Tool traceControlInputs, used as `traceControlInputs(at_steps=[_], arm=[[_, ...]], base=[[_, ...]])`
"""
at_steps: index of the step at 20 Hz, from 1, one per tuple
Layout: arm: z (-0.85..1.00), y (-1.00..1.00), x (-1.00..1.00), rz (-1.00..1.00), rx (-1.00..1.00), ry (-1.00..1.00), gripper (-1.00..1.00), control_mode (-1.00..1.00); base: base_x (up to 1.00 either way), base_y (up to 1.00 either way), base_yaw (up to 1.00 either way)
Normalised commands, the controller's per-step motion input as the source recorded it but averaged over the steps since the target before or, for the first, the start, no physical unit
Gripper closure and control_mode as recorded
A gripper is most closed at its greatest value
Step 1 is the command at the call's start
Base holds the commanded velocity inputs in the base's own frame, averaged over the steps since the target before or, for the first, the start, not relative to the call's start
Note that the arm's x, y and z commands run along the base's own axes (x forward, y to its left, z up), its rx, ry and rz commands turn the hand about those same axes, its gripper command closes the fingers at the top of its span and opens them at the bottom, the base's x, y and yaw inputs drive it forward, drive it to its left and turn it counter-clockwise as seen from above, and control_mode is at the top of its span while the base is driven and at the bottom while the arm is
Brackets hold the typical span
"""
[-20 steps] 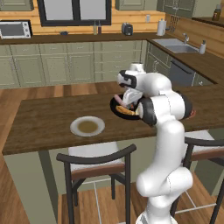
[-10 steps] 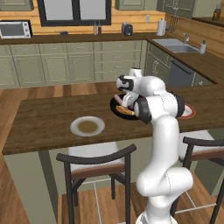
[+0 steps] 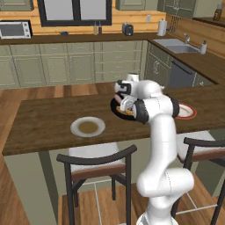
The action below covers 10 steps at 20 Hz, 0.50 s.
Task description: Place one bun and one sausage from the bowl on each plate.
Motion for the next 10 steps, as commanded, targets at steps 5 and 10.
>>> traceControlInputs(at_steps=[5,10], arm=[[-0.04,0.08,0.45,-0.01,0.0,0.0,-1.0,-1.0],[-0.37,0.0,0.38,-0.05,0.0,0.0,-1.0,-1.0]], base=[[0.0,0.0,0.0],[0.0,0.0,0.0]])
